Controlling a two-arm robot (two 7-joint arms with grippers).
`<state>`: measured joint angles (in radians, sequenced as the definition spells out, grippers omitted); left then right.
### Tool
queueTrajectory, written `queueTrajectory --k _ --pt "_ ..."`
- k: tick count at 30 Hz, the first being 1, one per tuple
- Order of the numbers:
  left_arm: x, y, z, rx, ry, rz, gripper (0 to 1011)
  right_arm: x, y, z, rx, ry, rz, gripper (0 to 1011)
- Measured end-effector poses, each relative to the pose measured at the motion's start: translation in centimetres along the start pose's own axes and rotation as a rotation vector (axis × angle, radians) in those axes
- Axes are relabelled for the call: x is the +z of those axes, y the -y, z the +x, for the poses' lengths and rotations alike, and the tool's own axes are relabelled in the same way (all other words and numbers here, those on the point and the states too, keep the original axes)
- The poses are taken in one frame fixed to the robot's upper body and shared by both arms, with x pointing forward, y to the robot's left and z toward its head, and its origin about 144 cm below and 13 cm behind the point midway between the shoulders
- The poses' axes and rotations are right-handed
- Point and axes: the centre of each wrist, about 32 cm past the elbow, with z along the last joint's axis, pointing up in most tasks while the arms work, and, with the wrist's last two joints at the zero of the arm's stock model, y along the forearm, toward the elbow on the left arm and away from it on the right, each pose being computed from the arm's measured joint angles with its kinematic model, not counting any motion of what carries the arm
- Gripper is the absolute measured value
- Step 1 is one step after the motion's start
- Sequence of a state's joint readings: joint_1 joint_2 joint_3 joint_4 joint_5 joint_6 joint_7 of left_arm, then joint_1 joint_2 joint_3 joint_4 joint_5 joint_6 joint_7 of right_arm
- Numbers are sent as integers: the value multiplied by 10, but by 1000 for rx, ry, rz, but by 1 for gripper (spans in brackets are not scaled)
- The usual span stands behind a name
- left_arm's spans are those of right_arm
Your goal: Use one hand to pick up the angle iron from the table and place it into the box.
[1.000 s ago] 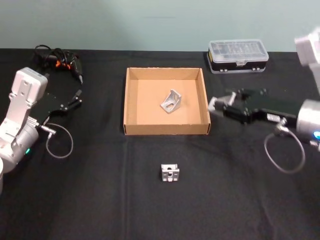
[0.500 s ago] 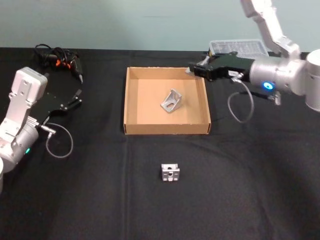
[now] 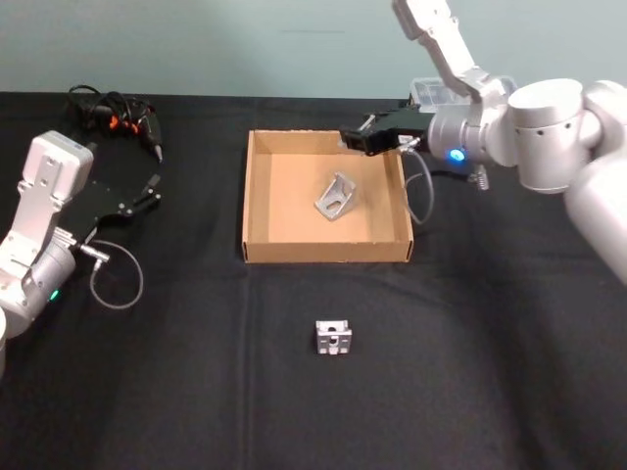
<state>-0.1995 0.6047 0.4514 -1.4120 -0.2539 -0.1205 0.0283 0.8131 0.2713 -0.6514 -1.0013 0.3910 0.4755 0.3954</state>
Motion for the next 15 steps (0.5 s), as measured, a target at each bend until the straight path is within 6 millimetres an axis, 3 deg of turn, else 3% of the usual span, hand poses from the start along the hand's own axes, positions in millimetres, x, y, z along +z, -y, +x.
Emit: queueTrajectory --k 7,15 --pt "0 0 0 0 0 0 1000 -7 -20 1 -1 -10 -52 469" --pt "0 0 0 0 0 0 1000 -13 -29 -1 1 -19 -91 469"
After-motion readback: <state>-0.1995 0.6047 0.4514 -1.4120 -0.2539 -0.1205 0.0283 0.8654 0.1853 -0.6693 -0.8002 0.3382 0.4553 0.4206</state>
